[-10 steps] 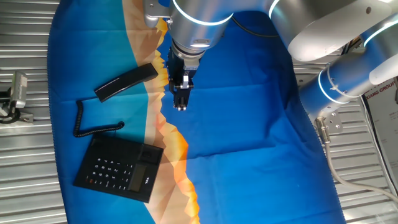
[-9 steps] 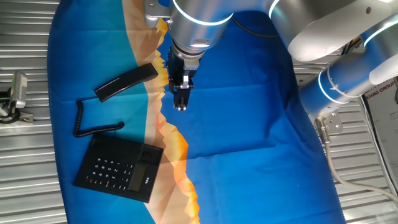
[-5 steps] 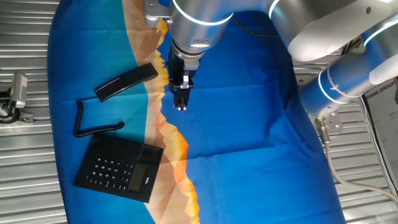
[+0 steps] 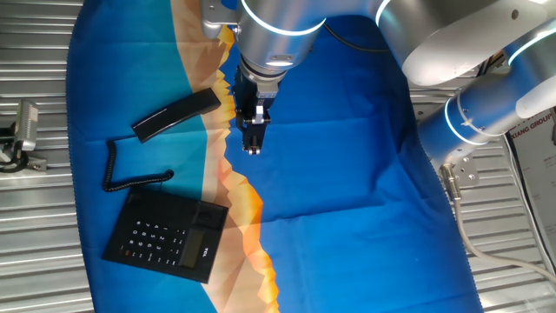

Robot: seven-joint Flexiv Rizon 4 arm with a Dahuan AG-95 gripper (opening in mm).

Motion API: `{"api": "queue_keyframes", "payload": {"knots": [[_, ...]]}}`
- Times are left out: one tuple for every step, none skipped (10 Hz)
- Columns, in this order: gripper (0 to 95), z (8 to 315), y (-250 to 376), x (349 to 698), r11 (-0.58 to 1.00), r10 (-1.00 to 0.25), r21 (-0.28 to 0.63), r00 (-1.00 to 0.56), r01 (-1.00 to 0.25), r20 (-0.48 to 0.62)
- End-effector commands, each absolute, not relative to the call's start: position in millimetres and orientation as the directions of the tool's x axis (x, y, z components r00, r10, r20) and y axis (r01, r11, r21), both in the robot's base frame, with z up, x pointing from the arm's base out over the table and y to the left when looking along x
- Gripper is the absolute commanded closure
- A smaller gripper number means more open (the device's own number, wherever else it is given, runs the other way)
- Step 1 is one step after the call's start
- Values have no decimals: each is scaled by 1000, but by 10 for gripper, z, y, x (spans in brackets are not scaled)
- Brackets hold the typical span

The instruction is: Place the handset of the telephone on the corresponding phone cradle

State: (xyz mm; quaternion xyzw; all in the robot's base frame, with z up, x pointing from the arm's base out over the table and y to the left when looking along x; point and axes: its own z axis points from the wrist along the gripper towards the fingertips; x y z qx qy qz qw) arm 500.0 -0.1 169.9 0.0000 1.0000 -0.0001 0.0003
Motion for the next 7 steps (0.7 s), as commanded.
{"api": "queue_keyframes", "payload": {"knots": [[950, 1700, 0, 5000, 999, -4, -49, -1000, -3, -16], [950, 1702, 1, 4999, 999, 1, -35, -1000, 2, -17], [950, 1703, 1, 4999, 999, 1, -36, -1000, 2, -16], [950, 1704, 1, 4998, 999, 1, -39, -1000, 1, -16], [950, 1705, 1, 4998, 999, 1, -38, -1000, 2, -15], [950, 1705, 1, 4998, 999, 1, -38, -1000, 2, -15], [950, 1705, 1, 4998, 999, 1, -38, -1000, 2, -15]]}}
